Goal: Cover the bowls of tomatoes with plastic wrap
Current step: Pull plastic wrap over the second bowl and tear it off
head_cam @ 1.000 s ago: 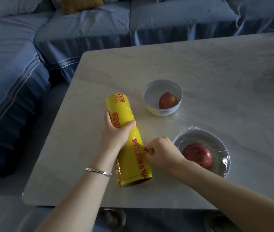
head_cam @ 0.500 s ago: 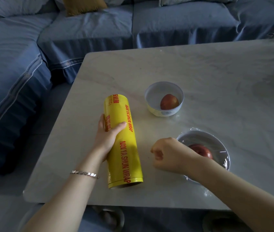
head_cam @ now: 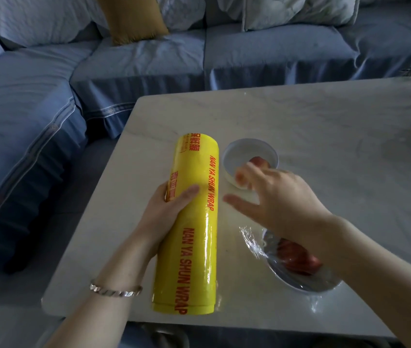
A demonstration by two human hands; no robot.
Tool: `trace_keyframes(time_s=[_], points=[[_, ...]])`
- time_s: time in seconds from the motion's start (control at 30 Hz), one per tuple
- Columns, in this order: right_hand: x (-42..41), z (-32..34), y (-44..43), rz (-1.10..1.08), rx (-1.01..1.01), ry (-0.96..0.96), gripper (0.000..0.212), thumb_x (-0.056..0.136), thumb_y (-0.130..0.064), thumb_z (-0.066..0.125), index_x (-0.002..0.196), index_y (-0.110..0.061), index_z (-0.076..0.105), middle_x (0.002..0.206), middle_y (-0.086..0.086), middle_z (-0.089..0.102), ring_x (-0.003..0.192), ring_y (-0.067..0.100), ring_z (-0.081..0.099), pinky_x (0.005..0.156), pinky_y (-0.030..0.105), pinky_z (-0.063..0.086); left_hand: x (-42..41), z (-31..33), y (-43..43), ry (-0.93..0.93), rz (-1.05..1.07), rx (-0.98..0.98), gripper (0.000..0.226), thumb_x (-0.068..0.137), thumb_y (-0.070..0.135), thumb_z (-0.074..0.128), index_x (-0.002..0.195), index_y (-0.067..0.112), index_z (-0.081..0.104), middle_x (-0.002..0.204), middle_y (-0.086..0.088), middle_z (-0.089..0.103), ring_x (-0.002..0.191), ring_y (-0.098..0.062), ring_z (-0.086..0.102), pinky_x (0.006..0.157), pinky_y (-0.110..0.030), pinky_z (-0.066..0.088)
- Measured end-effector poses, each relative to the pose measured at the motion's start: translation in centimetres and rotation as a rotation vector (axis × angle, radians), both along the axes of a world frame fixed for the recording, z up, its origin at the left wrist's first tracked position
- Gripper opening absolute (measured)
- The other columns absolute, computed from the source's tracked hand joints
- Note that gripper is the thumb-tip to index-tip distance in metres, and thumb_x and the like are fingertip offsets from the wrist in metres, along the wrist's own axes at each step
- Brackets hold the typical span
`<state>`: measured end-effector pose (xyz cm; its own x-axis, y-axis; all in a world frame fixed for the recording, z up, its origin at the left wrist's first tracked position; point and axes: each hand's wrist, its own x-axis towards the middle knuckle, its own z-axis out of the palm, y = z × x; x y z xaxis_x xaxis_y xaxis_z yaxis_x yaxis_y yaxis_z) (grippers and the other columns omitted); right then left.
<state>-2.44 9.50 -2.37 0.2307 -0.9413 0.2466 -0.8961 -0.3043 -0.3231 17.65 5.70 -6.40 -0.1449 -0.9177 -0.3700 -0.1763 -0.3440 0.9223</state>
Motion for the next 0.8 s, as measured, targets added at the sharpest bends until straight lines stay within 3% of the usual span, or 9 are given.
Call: trace_keyframes(time_s=[0.07, 0.1, 0.17, 0.27, 0.5, 0.57, 0.63, 0.7, 0.8], points=[[0.0, 0.1, -0.9, 0.001, -0.047, -0.24, 0.064, 0.083, -0.063, 0.034, 0.127, -0.018, 0.047, 0.13, -0.001, 0.056, 0.117, 0.017, 0.053, 0.087, 0.026, 0.041, 0.0, 0.5, 0.2, 0.016, -0.059, -0.002, 0.07, 0.065, 0.06, 0.061, 0.122, 0.022, 0.051, 0.104, -0.005, 0.07, 0.083, -0.022, 0.072, 0.063, -0.034, 0.058], [0.2, 0.1, -1.5, 0.053, -0.025, -0.29, 0.07, 0.084, -0.063, 0.029, 0.136, -0.018, 0.04, 0.143, -0.002, 0.045, 0.131, 0.011, 0.04, 0.101, 0.024, 0.033, 0.0, 0.6, 0.3, 0.017, -0.09, -0.007, 0.072, 0.068, 0.066, 0.057, 0.125, 0.024, 0.05, 0.107, -0.005, 0.07, 0.087, -0.023, 0.072, 0.068, -0.037, 0.059], [1.1, -0.2, -2.6, 0.153, 0.035, -0.279, 0.081, 0.082, -0.068, 0.019, 0.145, -0.017, 0.027, 0.155, -0.002, 0.021, 0.144, 0.007, 0.01, 0.116, 0.026, 0.011, -0.2, 0.7, 0.4, 0.011, -0.158, -0.043, 0.071, 0.072, 0.074, 0.046, 0.128, 0.03, 0.049, 0.111, -0.003, 0.069, 0.094, -0.022, 0.07, 0.076, -0.041, 0.058], [2.7, -1.2, -3.4, 0.211, 0.011, -0.133, 0.093, 0.077, -0.072, 0.002, 0.146, -0.015, 0.025, 0.157, 0.0, 0.013, 0.145, 0.012, -0.003, 0.119, 0.039, 0.002, -0.8, 1.0, 0.6, 0.043, -0.118, -0.105, 0.065, 0.074, 0.067, 0.041, 0.122, 0.027, 0.057, 0.111, -0.006, 0.069, 0.096, -0.022, 0.07, 0.081, -0.042, 0.057], [5.2, -4.7, 2.6, 0.469, -0.024, -0.155, 0.08, 0.086, -0.066, 0.015, 0.144, -0.012, 0.028, 0.156, 0.005, 0.017, 0.146, 0.015, 0.002, 0.118, 0.039, 0.002, 0.8, -0.4, -1.1, 0.155, 0.127, 0.139, 0.091, 0.063, 0.08, 0.051, 0.121, 0.011, 0.06, 0.115, -0.015, 0.068, 0.104, -0.032, 0.066, 0.096, -0.051, 0.047], [4.7, -5.5, 4.0, 0.578, -0.02, -0.162, 0.069, 0.088, -0.061, 0.029, 0.137, -0.015, 0.042, 0.153, 0.001, 0.029, 0.145, 0.013, 0.008, 0.118, 0.038, 0.003, 1.0, -0.3, -2.3, 0.023, 0.309, 0.011, 0.076, 0.075, 0.073, 0.049, 0.121, 0.014, 0.058, 0.115, -0.009, 0.067, 0.101, -0.029, 0.066, 0.094, -0.049, 0.049], [3.7, -5.7, 4.3, 0.665, 0.036, -0.284, 0.049, 0.09, -0.049, 0.042, 0.114, -0.013, 0.064, 0.14, 0.0, 0.05, 0.142, 0.011, 0.024, 0.117, 0.033, 0.015, 1.0, 0.1, -3.3, -0.085, 0.464, -0.142, 0.06, 0.085, 0.061, 0.048, 0.126, 0.018, 0.053, 0.119, -0.006, 0.062, 0.104, -0.028, 0.062, 0.092, -0.044, 0.049], [2.2, -5.9, 3.7, 0.588, 0.07, -0.473, 0.044, 0.094, -0.04, 0.043, 0.082, -0.009, 0.071, 0.115, 0.005, 0.068, 0.126, 0.012, 0.048, 0.106, 0.024, 0.035, 0.9, 0.5, -4.1, -0.104, 0.529, -0.222, 0.056, 0.087, 0.056, 0.051, 0.131, 0.021, 0.049, 0.122, -0.004, 0.059, 0.107, -0.026, 0.059, 0.091, -0.041, 0.048], [-1.2, -5.8, 2.2, 0.171, 0.093, -0.62, 0.035, 0.09, -0.037, 0.049, 0.075, -0.013, 0.071, 0.094, 0.002, 0.072, 0.099, 0.006, 0.06, 0.085, 0.005, 0.039, 0.5, 0.7, -5.1, -0.08, 0.637, -0.307, 0.059, 0.085, 0.052, 0.057, 0.135, 0.023, 0.043, 0.126, -0.001, 0.055, 0.108, -0.024, 0.058, 0.093, -0.043, 0.048]])
